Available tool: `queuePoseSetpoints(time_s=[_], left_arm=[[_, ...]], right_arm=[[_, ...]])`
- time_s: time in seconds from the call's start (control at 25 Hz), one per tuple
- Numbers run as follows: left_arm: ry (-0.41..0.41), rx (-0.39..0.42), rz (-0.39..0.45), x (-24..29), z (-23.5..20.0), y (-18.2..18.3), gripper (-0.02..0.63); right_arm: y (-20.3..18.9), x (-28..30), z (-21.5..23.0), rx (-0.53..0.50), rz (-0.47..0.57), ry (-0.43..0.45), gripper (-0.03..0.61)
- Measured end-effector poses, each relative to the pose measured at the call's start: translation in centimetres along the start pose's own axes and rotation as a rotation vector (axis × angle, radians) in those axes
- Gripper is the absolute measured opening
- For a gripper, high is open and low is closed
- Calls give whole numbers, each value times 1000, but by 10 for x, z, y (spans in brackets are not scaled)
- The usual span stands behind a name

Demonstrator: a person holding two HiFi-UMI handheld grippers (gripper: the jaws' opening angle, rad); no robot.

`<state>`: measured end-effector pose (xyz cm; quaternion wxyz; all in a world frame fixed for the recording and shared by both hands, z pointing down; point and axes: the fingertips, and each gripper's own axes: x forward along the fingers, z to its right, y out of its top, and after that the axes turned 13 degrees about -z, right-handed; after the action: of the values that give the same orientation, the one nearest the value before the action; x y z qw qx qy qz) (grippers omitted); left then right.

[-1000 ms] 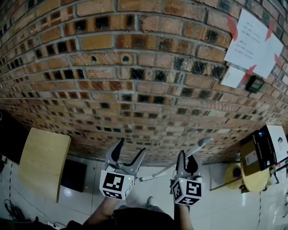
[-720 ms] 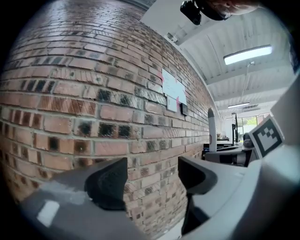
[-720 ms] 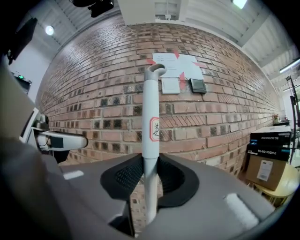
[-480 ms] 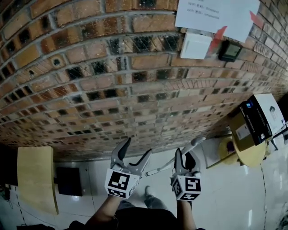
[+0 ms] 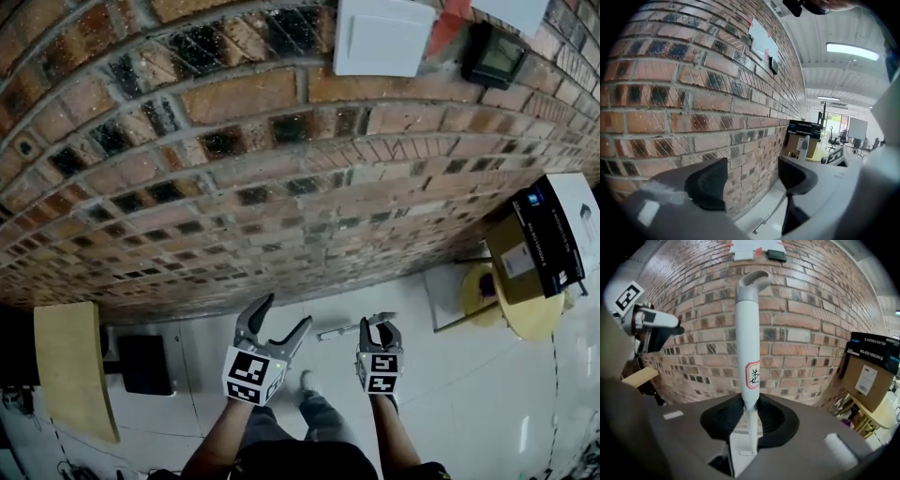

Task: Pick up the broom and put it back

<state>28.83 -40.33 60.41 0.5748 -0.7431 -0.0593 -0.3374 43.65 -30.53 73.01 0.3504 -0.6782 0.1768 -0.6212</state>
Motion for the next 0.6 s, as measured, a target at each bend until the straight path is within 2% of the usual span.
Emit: queuePoseSetpoints(time_s=[0.16, 0.24, 0.4, 0.6], left_arm=[[19, -39, -43, 9, -5, -25, 340], [38, -57, -62, 11, -9, -36, 340], [82, -89, -81, 9, -18, -51, 339], [130, -133, -81, -6, -27, -61, 339]], right_arm=[[-48, 64, 10, -19, -109, 9, 95], [-58, 91, 15, -31, -123, 12, 95], [-27, 132, 18, -66, -63, 34, 95], [23, 187, 12, -42, -43, 88, 95]])
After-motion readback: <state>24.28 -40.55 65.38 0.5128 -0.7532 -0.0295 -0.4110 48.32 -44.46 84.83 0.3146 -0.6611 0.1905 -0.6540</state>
